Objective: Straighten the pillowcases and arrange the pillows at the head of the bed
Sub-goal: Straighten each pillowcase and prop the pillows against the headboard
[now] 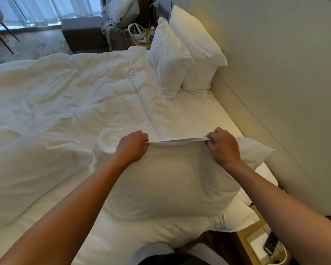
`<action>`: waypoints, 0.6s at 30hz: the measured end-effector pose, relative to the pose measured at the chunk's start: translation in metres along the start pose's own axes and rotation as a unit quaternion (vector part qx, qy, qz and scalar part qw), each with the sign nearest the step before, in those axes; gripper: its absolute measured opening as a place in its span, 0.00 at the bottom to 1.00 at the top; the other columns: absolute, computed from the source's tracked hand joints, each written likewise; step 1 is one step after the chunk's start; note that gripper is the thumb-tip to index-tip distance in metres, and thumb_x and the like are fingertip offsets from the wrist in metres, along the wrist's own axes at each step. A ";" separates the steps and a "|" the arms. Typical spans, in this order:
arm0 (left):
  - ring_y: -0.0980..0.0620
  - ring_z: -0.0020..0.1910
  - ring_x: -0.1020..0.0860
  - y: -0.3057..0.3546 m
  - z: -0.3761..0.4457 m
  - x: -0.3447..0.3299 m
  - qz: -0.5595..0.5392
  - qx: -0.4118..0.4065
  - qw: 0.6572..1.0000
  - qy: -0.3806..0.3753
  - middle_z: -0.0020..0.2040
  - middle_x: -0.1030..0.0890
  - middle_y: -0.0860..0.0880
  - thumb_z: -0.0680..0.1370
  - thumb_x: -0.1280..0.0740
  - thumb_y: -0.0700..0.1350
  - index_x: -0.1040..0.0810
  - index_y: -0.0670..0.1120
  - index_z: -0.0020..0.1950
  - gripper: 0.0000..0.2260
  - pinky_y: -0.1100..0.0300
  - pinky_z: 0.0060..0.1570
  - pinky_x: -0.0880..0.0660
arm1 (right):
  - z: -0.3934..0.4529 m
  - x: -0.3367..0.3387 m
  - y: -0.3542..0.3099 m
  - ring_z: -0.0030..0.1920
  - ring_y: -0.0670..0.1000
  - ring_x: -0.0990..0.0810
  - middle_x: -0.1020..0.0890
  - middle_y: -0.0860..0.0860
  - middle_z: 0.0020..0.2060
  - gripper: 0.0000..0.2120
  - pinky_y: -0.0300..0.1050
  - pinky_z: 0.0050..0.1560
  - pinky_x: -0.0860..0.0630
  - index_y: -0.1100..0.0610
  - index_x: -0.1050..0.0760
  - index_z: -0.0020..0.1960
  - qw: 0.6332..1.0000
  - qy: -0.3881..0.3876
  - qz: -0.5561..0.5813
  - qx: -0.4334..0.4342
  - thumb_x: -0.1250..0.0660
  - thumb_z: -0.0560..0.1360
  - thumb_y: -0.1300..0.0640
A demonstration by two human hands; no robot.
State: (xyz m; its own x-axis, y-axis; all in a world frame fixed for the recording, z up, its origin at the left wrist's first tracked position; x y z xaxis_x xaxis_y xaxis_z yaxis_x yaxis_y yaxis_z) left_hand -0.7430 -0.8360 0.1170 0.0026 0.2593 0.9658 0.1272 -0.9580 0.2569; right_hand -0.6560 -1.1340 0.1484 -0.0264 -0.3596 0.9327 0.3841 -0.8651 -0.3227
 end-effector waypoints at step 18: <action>0.46 0.43 0.23 -0.061 0.024 -0.027 -0.009 0.058 0.992 -0.113 0.41 0.21 0.49 0.80 0.40 0.43 0.22 0.47 0.41 0.10 0.55 0.37 0.26 | 0.018 -0.033 0.030 0.35 0.60 0.27 0.27 0.51 0.29 0.20 0.53 0.37 0.32 0.54 0.35 0.37 0.993 -0.034 0.082 -0.083 0.41 0.85 0.48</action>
State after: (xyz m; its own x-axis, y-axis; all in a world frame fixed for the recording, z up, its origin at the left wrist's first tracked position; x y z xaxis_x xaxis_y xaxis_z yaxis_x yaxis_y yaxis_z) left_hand -0.7266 -0.7821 0.0741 0.2198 0.3094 0.9252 0.2426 -0.9359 0.2554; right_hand -0.6272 -1.1420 0.1104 0.0885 -0.4814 0.8720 0.2208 -0.8442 -0.4884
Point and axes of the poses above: each hand's wrist, its own z-axis towards the middle knuckle, its own x-axis out of the back of the hand, y = z × x, the point moved 9 cm from there along z, towards the middle knuckle
